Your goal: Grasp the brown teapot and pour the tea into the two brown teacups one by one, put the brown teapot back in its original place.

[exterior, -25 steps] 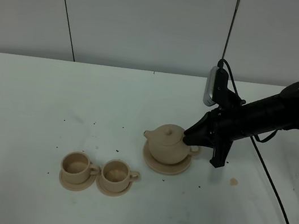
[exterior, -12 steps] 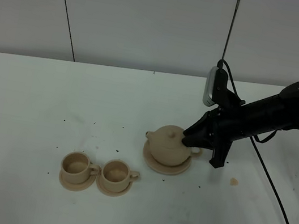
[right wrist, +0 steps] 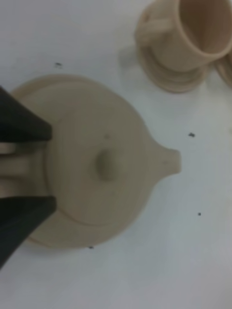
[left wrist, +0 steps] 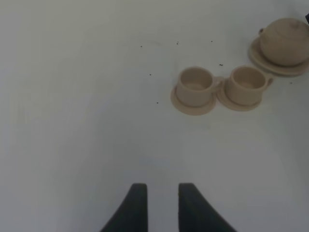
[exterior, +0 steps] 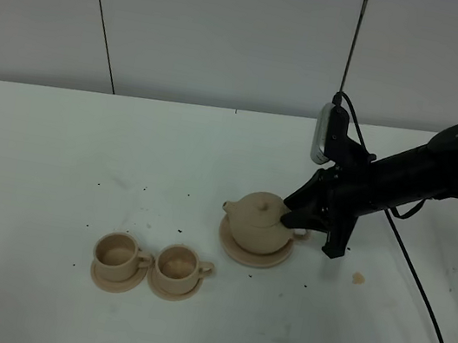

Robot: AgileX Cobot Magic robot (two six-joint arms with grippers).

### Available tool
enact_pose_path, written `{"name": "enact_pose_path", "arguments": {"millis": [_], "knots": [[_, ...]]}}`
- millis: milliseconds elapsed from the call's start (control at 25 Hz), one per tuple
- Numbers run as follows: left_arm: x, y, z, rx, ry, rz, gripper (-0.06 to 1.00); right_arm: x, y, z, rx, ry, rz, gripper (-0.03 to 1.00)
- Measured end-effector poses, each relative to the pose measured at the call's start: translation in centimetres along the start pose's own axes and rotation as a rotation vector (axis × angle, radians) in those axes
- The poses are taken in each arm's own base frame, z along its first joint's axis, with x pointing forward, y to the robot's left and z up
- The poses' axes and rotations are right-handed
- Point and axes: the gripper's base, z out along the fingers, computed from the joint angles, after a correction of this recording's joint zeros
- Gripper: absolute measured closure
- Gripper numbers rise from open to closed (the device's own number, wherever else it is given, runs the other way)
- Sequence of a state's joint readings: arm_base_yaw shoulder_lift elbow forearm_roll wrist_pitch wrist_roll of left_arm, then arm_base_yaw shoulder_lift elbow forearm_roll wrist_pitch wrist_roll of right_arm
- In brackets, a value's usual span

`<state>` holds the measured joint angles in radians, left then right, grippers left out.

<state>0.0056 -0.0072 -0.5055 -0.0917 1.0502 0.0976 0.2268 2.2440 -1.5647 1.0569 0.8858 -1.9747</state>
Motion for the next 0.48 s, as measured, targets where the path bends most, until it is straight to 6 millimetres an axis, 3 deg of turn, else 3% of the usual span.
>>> {"name": "enact_pose_path", "arguments": {"millis": [200,480], "knots": [[0.0,0.0,0.0,0.0,0.0,0.0,0.71,0.2,0.1,0.0,-0.009,0.024,0.001,0.69],[0.0,0.0,0.0,0.0,0.0,0.0,0.71,-1.1,0.0,-1.8,0.014,0.062,-0.035,0.69]]}}
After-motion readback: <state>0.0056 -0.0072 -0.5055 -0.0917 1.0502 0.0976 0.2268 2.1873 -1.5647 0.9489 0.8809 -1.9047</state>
